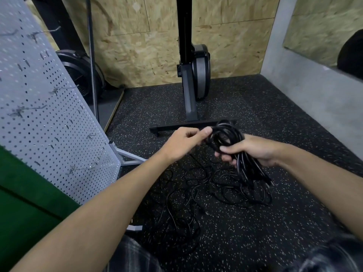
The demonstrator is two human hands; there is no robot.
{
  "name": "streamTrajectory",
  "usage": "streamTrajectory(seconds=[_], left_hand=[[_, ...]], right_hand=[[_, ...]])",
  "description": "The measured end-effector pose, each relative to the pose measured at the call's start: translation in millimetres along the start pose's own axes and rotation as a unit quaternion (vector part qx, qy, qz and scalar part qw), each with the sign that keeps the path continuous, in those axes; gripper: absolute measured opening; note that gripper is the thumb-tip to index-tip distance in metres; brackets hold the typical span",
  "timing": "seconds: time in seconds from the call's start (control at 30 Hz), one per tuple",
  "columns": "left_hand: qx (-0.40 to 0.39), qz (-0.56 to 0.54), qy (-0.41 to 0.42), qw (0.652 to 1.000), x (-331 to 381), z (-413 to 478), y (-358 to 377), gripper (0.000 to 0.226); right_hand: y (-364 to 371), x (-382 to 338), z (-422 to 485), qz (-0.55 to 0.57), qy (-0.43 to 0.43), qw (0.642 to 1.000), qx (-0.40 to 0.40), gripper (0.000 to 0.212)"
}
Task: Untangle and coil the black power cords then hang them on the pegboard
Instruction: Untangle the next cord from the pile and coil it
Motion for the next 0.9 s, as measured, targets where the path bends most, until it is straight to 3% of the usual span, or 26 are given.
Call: streamTrajectory(seconds=[0.07,0.17,0.37,0.5,0.6,0.67,0.8,0.9], left_hand=[[-0.006,-0.011,-0.009,1.0,-6.1,0.4,-1.3,0.074],[-0.008,-0.028,-0.026,0.999,-13.4,3.1,4.2,0.056],[-0.054,-0.038,-0.05,0.997,-31.6,3.6,18.2,0.043],[-0.039,-0.046,-0.049,0.997,-31.0,3.5,26.2,0.036],[-0.02,-0.039,-0.033,0.998,-25.4,6.0,33.1,0.027],[-0.038,0.0,-0.003,0.999,-18.1,4.9,38.7,0.025],[-0.107,0.129,0.06,0.984,2.2,-4.8,44.8,0.026],[-0.151,0.19,0.1,0.965,11.7,-9.1,46.0,0.023]], right_hand=[[-4.7,-3.8,-1.1,0.04,-0.036,0.999,0.001,0.027],[-9.7,-6.8,-0.9,0.079,-0.078,0.994,0.019,0.03],[-16.9,-15.2,-2.5,0.176,-0.18,0.965,0.077,0.023],[-21.6,-16.2,-3.3,0.211,-0.244,0.932,0.167,0.017],[-17.9,-13.1,1.8,0.198,-0.261,0.907,0.263,0.039],[-13.7,-11.8,4.9,0.202,-0.268,0.898,0.284,0.038],[-6.9,-6.5,9.9,0.205,-0.241,0.912,0.262,0.052],[-7.6,-3.3,11.4,0.149,-0.211,0.936,0.24,0.048]])
Point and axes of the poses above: each hand's wrist, its own z-axis towards the middle knuckle, its own y-axis out of the palm, x = y × z, the point moved 1 cm from there along z, towards the middle knuckle, and after that the axes turned 10 degrees about z, right-handed, at the moved point
